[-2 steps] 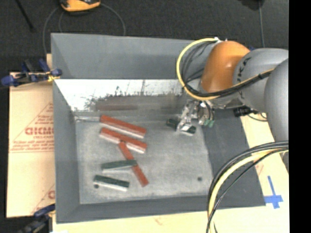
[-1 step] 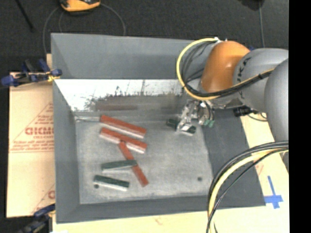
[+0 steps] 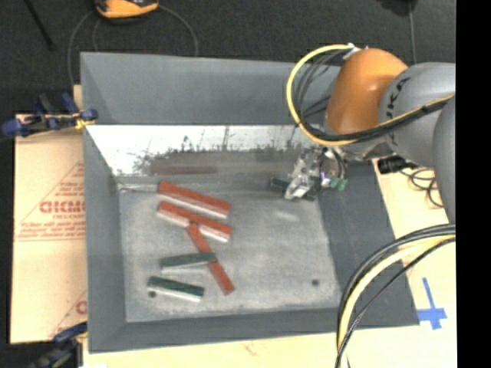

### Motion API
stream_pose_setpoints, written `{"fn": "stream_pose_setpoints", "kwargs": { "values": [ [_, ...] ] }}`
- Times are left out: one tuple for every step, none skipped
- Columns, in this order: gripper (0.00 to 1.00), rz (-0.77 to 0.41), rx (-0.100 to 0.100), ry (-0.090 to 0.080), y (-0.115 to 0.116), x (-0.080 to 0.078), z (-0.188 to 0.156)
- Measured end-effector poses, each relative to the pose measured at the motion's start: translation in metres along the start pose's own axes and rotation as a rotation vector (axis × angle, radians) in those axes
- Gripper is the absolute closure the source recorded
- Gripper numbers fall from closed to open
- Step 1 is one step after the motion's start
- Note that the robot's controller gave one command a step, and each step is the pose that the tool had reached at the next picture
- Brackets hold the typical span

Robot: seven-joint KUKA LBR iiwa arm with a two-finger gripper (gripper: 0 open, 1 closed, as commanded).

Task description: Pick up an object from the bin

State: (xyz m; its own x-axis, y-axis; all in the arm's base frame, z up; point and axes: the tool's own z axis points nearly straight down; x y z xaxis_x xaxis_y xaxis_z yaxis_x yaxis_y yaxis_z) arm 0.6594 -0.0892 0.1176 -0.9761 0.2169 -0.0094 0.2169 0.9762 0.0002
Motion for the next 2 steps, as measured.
{"fn": "stream_pose_setpoints", "kwargs": {
  "values": [
    [1.00, -0.001, 0.002, 0.006, -0.001, 0.002, 0.026],
    [1.00, -0.002, 0.000, 0.001, 0.000, -0.003, -0.084]
  ]
}}
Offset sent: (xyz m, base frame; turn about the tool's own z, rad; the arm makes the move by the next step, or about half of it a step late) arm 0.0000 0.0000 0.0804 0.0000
